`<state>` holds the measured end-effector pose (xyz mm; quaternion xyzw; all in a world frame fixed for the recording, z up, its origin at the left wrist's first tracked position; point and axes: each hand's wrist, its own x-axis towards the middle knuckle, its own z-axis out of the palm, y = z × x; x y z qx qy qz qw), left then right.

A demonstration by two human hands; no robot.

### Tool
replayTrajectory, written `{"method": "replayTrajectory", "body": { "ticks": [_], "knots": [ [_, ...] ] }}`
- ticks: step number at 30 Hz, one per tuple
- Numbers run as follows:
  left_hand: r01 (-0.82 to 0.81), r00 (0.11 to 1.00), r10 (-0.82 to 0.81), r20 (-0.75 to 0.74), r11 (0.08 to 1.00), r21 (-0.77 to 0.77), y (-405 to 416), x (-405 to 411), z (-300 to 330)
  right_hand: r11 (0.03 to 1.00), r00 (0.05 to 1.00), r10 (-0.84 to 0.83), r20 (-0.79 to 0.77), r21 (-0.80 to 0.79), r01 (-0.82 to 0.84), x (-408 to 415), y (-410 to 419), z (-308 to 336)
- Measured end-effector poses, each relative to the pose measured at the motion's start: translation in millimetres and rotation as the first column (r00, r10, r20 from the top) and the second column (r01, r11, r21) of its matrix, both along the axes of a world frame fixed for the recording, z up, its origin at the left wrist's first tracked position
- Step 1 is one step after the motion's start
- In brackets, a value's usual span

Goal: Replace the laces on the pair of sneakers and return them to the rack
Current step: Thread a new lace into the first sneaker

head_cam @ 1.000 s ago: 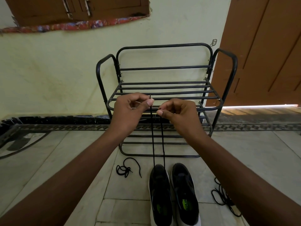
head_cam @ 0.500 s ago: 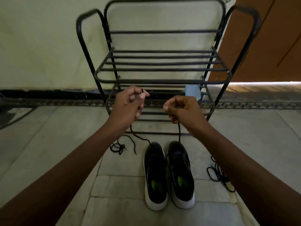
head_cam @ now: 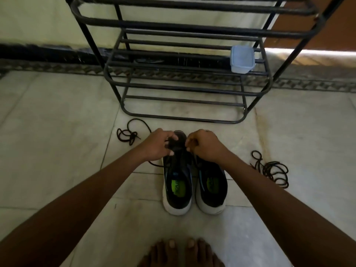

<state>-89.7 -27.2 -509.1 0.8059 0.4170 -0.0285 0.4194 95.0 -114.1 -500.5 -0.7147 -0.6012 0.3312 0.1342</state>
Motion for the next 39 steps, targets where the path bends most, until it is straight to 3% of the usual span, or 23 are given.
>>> {"method": "replayTrajectory", "body": {
  "ticks": [2, 7, 12, 20, 30, 35, 39],
  "knots": [
    [0.023, 1.0, -0.024, -0.016, 0.999, -0.032, -0.6, -3.5, -5.2, 0.999, 0.999, 0.032, 0.037, -0.026, -0.031, -3.3, 0.8, -5.2],
    [0.06, 0.998, -0.061, 0.009, 0.993, 0.1, -4.0, -10.0, -18.4, 0.992, 0.996, 0.039, 0.081, -0.125, -0.028, -10.9, 1.4, -17.3],
    [0.056, 0.995, -0.066, 0.074, 0.99, 0.131, -2.3, -14.7, -33.8, 0.995, 0.959, 0.044, 0.28, -0.098, -0.017, -18.7, 0.1, -20.7],
    [0.01, 0.989, -0.028, 0.144, 0.992, 0.123, -3.2, -20.5, -47.7, 0.999, 0.998, 0.023, 0.054, -0.05, -0.02, 3.4, 2.7, -24.6],
    [-0.007, 0.983, -0.009, 0.183, 0.996, 0.089, -4.1, -24.0, -53.3, 0.996, 0.997, 0.074, 0.01, -0.059, -0.073, 10.1, 2.7, -30.9],
    [-0.008, 0.981, -0.011, 0.195, 0.996, 0.094, -4.8, -24.4, -56.6, 1.0, 0.998, 0.016, -0.065, 0.019, -0.015, 9.3, 0.9, -32.3],
    [-0.004, 0.982, -0.015, 0.191, 0.995, 0.103, -3.7, -25.1, -59.2, 0.999, 0.991, -0.003, -0.134, -0.036, -0.002, 13.7, 3.3, -29.1]
  ]
}}
